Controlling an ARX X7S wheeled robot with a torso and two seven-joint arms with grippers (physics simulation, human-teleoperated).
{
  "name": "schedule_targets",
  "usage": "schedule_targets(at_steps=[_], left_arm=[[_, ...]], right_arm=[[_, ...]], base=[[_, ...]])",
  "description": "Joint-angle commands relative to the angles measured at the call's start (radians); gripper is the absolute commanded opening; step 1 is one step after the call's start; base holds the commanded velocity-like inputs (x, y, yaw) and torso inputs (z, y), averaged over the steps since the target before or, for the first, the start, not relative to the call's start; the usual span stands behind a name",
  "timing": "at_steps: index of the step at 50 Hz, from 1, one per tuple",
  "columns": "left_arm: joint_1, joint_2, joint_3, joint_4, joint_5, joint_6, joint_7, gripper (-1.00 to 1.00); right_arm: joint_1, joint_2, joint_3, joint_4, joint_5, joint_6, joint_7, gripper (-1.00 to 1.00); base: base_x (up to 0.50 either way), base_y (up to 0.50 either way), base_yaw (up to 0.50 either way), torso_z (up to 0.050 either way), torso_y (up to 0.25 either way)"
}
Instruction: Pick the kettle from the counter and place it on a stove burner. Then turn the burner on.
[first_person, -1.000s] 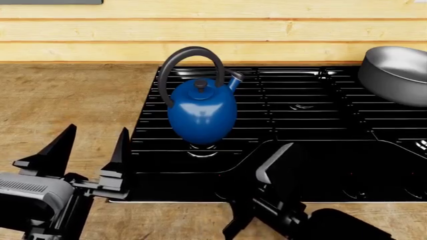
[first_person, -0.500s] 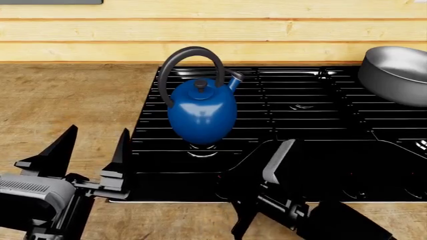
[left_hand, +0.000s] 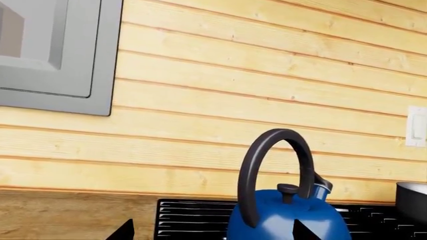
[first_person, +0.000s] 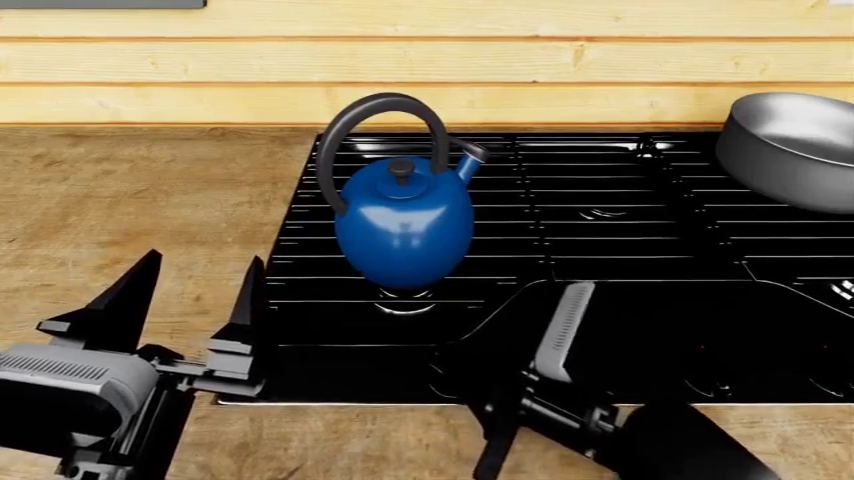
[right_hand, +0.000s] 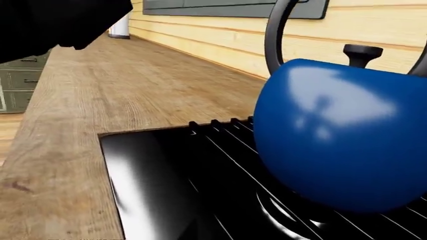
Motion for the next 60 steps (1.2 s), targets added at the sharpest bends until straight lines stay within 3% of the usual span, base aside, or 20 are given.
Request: schedule_targets(at_steps=[1,8,12,13,25,41,51,56,60], left_arm=[[-0.003,0.001,0.003,-0.007,0.0,0.002,0.0,1.0],[-0.021,-0.002,0.01,-0.007,-0.004,-0.009,-0.002,1.0],[-0.013,-0.005,0.007,-0.001,-0.003,-0.005,-0.004,1.0],[-0.013,-0.006,0.006,0.002,-0.004,-0.005,-0.005,1.0],[0.054,-0.036,-0.018,0.081,0.0,0.024,0.002,1.0],[0.336,-0.068,-0.138,0.285,0.069,0.162,0.001,1.0],[0.507,-0.054,-0.214,0.377,0.118,0.265,0.002,1.0],[0.619,-0.153,-0.193,0.387,0.178,0.407,-0.109,1.0],[0.674,-0.28,-0.152,0.387,0.237,0.496,-0.248,1.0]], right_arm=[[-0.036,0.025,-0.024,0.082,-0.152,-0.08,-0.064,-1.0],[-0.04,0.029,-0.019,0.11,-0.173,-0.11,-0.063,-1.0],[-0.045,0.002,0.044,0.11,-0.163,-0.16,0.023,-1.0],[-0.05,0.002,0.057,0.092,-0.146,-0.158,0.041,1.0],[-0.125,0.148,0.184,-0.249,0.002,-0.072,0.229,1.0],[-0.374,0.423,0.336,-0.613,0.193,-0.036,0.481,1.0],[-0.631,0.585,0.48,-0.741,0.197,-0.186,0.571,1.0],[-0.872,0.671,0.624,-0.765,0.157,-0.316,0.61,1.0],[-1.133,0.669,0.844,-0.787,0.133,-0.366,0.603,1.0]], base=[[0.0,0.0,0.0,0.0,0.0],[0.0,0.0,0.0,0.0,0.0],[0.0,0.0,0.0,0.0,0.0],[0.0,0.0,0.0,0.0,0.0],[0.0,0.0,0.0,0.0,0.0],[0.0,0.0,0.0,0.0,0.0],[0.0,0.0,0.0,0.0,0.0],[0.0,0.0,0.0,0.0,0.0],[0.0,0.0,0.0,0.0,0.0]])
